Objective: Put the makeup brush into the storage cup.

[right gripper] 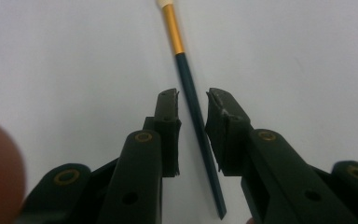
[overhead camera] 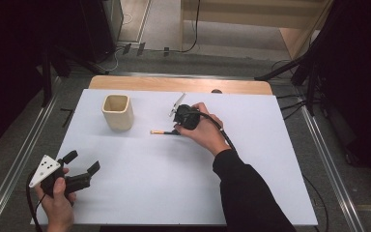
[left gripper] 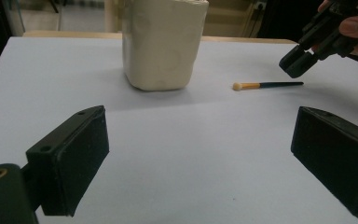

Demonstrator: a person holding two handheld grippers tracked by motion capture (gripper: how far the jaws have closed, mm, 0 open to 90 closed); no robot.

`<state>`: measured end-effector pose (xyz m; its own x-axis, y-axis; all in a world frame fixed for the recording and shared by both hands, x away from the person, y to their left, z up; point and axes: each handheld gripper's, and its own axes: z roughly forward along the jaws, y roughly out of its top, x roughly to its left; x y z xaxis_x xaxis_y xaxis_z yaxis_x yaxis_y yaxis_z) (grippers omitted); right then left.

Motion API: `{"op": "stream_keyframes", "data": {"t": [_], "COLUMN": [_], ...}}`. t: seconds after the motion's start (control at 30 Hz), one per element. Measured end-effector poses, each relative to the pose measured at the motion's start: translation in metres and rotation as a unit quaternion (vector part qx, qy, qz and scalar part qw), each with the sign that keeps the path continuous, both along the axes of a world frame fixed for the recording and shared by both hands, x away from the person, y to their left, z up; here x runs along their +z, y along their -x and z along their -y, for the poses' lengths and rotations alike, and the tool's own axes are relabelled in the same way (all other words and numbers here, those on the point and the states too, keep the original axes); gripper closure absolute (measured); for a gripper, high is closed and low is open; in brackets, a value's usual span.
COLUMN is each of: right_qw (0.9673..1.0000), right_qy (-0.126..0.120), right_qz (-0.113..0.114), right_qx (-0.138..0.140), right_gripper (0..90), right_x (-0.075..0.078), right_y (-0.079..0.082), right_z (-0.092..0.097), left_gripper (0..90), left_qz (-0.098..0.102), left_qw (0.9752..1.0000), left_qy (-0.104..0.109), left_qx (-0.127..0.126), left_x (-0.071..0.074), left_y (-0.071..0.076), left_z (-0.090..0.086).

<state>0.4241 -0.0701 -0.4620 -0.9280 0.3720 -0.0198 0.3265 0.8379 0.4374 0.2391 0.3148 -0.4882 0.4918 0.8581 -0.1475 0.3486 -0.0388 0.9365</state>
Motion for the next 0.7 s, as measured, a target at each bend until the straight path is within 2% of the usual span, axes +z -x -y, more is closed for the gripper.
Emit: {"op": "stream_keyframes", "data": {"t": [0.07, 0.13, 0.17, 0.3, 0.5, 0.53, 0.57, 0.7], "right_qw": [1.0, 1.0, 0.9999, 0.9997, 0.9994, 0.9992, 0.999, 0.9986], "right_qy": [-0.001, 0.004, 0.011, 0.017, 0.027, 0.028, 0.021, 0.029], "right_qz": [-0.003, -0.001, -0.007, -0.003, -0.02, -0.025, -0.039, -0.043], "right_qx": [0.006, 0.006, 0.005, 0.015, 0.011, 0.01, 0.006, 0.006], "right_gripper": [75.2, 75.0, 74.9, 74.9, 76.4, 76.6, 76.8, 76.9], "right_x": [-0.001, -0.002, -0.003, -0.005, -0.007, -0.008, -0.01, -0.01], "right_y": [-0.002, -0.003, -0.004, -0.008, -0.013, -0.015, -0.017, -0.019], "right_z": [-0.003, -0.007, -0.011, -0.017, -0.024, -0.025, -0.027, -0.03], "left_gripper": [4.9, 5.0, 5.0, 5.0, 5.0, 5.0, 5.0, 5.0], "left_qz": [0.0, 0.0, 0.0, 0.0, 0.0, 0.0, 0.001, 0.001], "left_qw": [1.0, 1.0, 1.0, 1.0, 1.0, 1.0, 1.0, 1.0], "left_qy": [0.0, 0.001, 0.001, 0.003, 0.002, 0.003, 0.003, 0.002], "left_qx": [0.0, 0.0, 0.0, -0.001, -0.003, -0.003, -0.003, -0.004], "left_x": [0.0, 0.0, 0.0, 0.0, 0.0, 0.0, 0.0, 0.0], "left_y": [0.0, 0.0, 0.0, 0.0, 0.0, 0.0, 0.0, 0.0], "left_z": [0.0, 0.0, -0.001, 0.0, 0.001, 0.001, 0.001, 0.002]}}
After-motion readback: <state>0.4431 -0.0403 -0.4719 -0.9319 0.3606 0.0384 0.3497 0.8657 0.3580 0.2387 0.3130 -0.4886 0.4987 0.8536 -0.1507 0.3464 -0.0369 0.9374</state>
